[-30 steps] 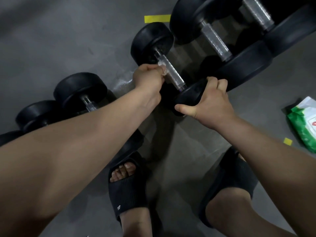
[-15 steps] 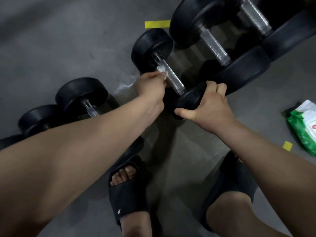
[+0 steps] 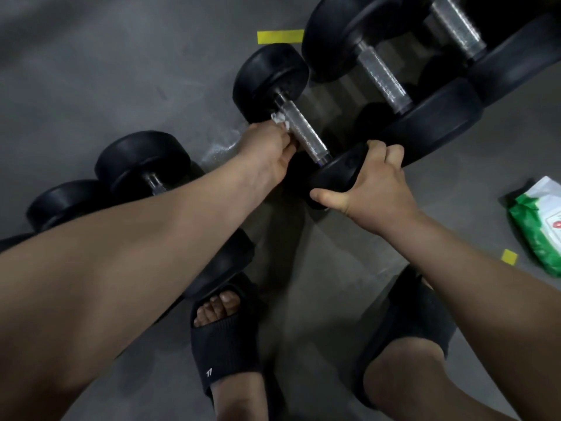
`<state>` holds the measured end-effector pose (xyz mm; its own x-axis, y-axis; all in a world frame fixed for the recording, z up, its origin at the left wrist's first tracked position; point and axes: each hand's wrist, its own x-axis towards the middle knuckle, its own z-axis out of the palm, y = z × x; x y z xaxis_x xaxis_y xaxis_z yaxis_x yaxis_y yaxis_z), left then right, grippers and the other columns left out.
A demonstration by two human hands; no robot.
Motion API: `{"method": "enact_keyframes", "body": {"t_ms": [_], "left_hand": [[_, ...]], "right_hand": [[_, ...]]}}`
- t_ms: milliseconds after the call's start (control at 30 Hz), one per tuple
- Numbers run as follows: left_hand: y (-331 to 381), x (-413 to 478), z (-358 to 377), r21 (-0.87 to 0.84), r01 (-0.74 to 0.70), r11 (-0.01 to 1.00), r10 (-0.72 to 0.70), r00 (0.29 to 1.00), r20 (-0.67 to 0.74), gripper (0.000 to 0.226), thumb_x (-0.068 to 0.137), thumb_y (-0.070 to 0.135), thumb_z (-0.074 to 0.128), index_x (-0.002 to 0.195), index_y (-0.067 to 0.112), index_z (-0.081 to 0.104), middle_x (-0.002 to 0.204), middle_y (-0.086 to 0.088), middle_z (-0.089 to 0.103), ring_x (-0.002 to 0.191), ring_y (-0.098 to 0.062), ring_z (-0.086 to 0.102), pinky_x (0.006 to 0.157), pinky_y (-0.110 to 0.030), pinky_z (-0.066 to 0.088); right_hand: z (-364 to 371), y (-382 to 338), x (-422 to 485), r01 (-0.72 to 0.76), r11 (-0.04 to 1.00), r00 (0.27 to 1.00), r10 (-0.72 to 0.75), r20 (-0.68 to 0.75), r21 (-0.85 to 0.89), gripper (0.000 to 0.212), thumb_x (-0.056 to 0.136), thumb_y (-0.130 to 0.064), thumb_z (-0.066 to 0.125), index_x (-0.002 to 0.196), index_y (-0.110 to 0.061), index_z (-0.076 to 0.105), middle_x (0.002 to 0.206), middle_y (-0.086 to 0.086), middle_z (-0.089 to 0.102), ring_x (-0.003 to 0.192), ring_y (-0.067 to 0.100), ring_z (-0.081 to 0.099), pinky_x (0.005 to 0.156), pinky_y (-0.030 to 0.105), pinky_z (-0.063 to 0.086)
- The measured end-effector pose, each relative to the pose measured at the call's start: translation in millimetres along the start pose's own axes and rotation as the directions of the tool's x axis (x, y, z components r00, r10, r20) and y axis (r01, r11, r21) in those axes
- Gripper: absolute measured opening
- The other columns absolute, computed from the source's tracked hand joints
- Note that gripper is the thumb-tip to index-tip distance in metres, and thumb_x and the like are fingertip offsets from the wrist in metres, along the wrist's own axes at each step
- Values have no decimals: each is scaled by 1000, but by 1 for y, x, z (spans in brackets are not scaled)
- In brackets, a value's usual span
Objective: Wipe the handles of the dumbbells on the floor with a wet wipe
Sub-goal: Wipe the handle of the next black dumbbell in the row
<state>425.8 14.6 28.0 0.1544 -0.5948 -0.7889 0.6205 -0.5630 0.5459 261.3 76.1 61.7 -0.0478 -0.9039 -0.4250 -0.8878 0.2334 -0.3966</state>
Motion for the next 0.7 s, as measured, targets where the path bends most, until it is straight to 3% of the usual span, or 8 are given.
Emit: {"method": "enact_keyframes", "body": {"t_ms": [67,167,267,367,433,500,567,700], "left_hand": [[-14,-4,-4,124,29,992,-34,999,36,20,103,0,46,100,8,64,94,-7,70,83,-16,67,60,-24,58],[-30,-2,-10,248,43,968,-60,996,62,17,100,-1,52,115,1,61,109,-18,72,91,-25,71,70,-32,62],[-30,-1,-14,307,2,952,-10,1000,24,16,98,-4,54,94,11,57,91,-8,69,82,-19,67,71,-32,58],[-33,-7,-18,375,-8,927,-21,997,74,22,96,-5,58,84,13,55,86,-7,67,80,-19,66,68,-30,57],[-28,-8,-19,397,-27,918,-15,995,102,17,94,-6,60,87,9,58,90,-11,69,84,-22,69,71,-32,60],[-15,-8,-19,366,-49,929,14,995,97,11,94,-6,62,103,-1,64,100,-16,73,93,-25,73,84,-34,61],[-7,-5,-20,335,-58,940,39,997,63,20,93,-3,65,113,-4,65,105,-18,75,97,-26,75,92,-37,60],[-20,-13,-22,533,-108,840,80,994,75,11,87,4,75,97,5,70,95,-16,76,93,-29,74,90,-45,60]], "right_hand": [[0,0,0,-3,1000,1000,3,1,8,126,53,-72,84,149,-14,25,137,4,28,131,33,41,109,45,43],[1,1,0,0,1000,1000,0,1,8,126,53,-72,84,149,-14,25,137,4,27,130,33,41,108,46,44],[1,1,1,4,1000,1000,-4,1,1,126,54,-73,83,149,-14,25,138,4,27,130,33,41,107,46,44],[1,1,1,4,1000,1000,-4,-1,0,126,54,-73,83,149,-14,25,138,4,27,130,33,41,107,45,44],[1,2,0,5,1000,1000,-5,-8,8,127,53,-73,83,150,-14,25,138,4,27,130,33,41,106,44,44],[2,2,0,7,1000,1000,-7,-11,12,127,53,-73,83,150,-14,25,138,4,27,130,33,41,106,44,44],[2,2,1,9,1000,1000,-9,-10,11,127,53,-73,83,149,-14,26,138,4,27,130,33,41,106,43,44],[2,3,1,11,1000,1000,-10,-12,10,126,53,-72,83,149,-14,26,137,4,27,129,33,42,105,42,44]]}}
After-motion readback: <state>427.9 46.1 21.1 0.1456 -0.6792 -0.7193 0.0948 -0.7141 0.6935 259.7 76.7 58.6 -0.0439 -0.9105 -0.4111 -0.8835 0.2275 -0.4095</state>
